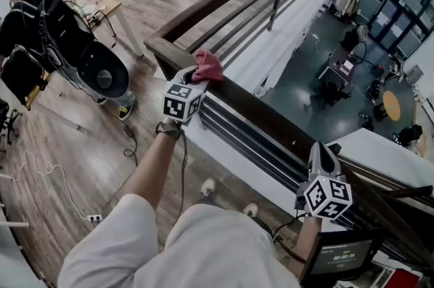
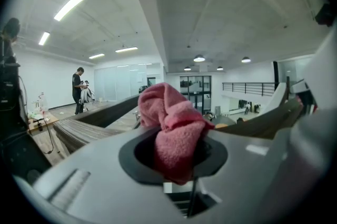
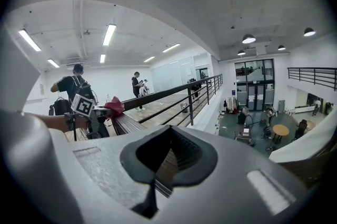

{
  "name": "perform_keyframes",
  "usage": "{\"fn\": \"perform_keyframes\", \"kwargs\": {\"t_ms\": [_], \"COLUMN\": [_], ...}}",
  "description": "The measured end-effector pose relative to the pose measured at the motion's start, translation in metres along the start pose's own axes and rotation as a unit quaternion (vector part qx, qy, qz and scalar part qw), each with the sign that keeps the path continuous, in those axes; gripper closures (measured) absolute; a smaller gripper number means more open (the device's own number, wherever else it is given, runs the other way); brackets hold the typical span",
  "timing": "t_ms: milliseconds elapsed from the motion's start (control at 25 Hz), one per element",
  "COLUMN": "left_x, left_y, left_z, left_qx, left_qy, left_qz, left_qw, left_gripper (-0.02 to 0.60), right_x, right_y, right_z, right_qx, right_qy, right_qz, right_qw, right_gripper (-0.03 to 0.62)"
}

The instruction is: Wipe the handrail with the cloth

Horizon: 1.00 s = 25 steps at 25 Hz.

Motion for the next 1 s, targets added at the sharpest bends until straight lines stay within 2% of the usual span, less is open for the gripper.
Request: {"fn": "perform_keyframes", "kwargs": {"t_ms": [680, 880, 1000], "left_x": [0.019, 0.022, 0.026], "left_y": [-0.001, -0.003, -0.001], "left_z": [0.130, 0.163, 0.176], "left_qx": [0.046, 0.043, 0.041], "left_qy": [0.036, 0.069, 0.069], "left_qz": [-0.014, -0.015, -0.016], "left_qw": [0.9982, 0.9966, 0.9966], "left_gripper": [0.485, 0.485, 0.485], "right_x": [0.017, 0.025, 0.030], "right_y": [-0.069, -0.091, -0.101], "right_z": [0.060, 0.080, 0.091], "right_qx": [0.023, 0.014, 0.009], "right_qy": [0.002, 0.010, 0.006], "right_qz": [0.012, 0.010, 0.008], "right_qw": [1.000, 1.000, 1.000], "right_gripper": [0.592, 0.592, 0.592]}}
Point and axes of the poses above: the fingertips, and each gripper's own axes: y forward along the fingers, z to its right, x out of its underside, the point moved 4 cm from there along -y, backward along the fingers, and after that the axes turned 10 degrees about -y, right-handed, at the moved point
